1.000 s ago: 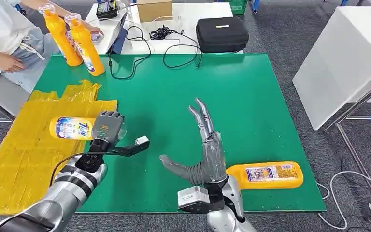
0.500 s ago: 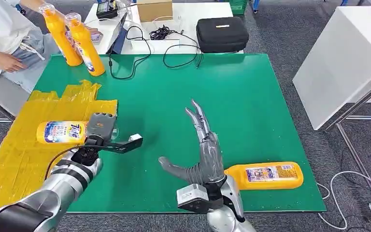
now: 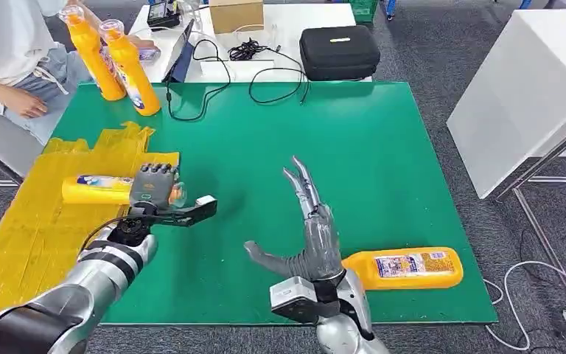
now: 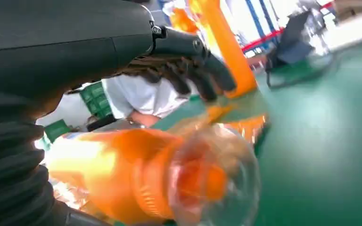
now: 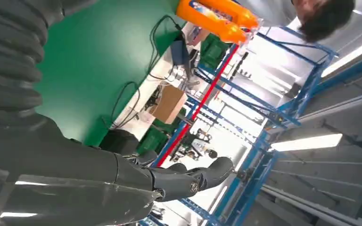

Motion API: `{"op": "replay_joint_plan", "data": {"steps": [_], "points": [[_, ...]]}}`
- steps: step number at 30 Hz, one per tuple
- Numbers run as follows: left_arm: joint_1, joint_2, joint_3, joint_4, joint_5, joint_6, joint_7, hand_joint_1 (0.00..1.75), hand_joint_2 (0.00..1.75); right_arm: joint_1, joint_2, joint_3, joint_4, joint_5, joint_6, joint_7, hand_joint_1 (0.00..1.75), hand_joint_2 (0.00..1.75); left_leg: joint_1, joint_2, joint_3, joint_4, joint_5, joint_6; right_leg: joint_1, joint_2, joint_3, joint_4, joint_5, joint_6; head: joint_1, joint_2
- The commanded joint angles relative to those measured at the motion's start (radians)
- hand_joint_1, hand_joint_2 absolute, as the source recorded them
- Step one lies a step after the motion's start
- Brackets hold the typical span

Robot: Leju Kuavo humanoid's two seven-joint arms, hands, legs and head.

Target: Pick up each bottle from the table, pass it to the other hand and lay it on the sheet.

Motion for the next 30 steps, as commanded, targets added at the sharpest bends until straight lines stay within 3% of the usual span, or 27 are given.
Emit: {"op": "replay_joint_plan", "data": {"steps": [1,4,21,27,30], "points": [[0.007,-0.018,0.148,-0.010,0.093,0.151,-0.091,0.00,1.75,-0.016,-0.004,-0.017,0.073,-0.009,0.001,0.008,0.00,1.75,0.001,0.001,0.003,-0.001,-0.001,0.000,0.001,0.000,0.003,-0.001,-0.001,-0.001,0.000,0.000],[0.032,-0.039,0.195,-0.053,0.170,0.190,-0.168,0.00,1.75,-0.013,-0.006,-0.016,0.074,-0.010,-0.004,0.008,0.00,1.75,0.000,0.000,0.003,-0.001,-0.001,0.000,0.001,0.000,0.003,-0.001,-0.001,0.000,0.000,0.000],[0.038,-0.044,0.203,-0.068,0.188,0.198,-0.187,0.00,1.75,-0.011,-0.007,-0.018,0.072,-0.010,-0.007,0.008,0.00,1.75,0.001,0.000,0.004,-0.001,-0.001,0.000,0.001,-0.001,0.004,-0.001,-0.001,-0.001,0.000,0.000],[0.163,-0.083,0.241,-0.395,0.416,0.227,-0.369,0.00,1.75,0.016,-0.010,-0.036,0.063,-0.011,-0.025,0.009,0.00,1.75,0.000,-0.001,0.001,-0.001,0.000,0.000,0.000,-0.001,0.002,-0.001,0.000,0.000,0.000,0.000],[0.236,-0.086,0.212,-0.649,0.794,-0.045,-0.458,0.00,1.75,0.049,-0.021,-0.059,0.036,0.008,-0.053,0.013,0.00,1.75,0.001,-0.002,0.005,0.000,-0.003,0.000,0.001,-0.004,0.006,-0.001,-0.003,0.000,0.000,0.000]]}}
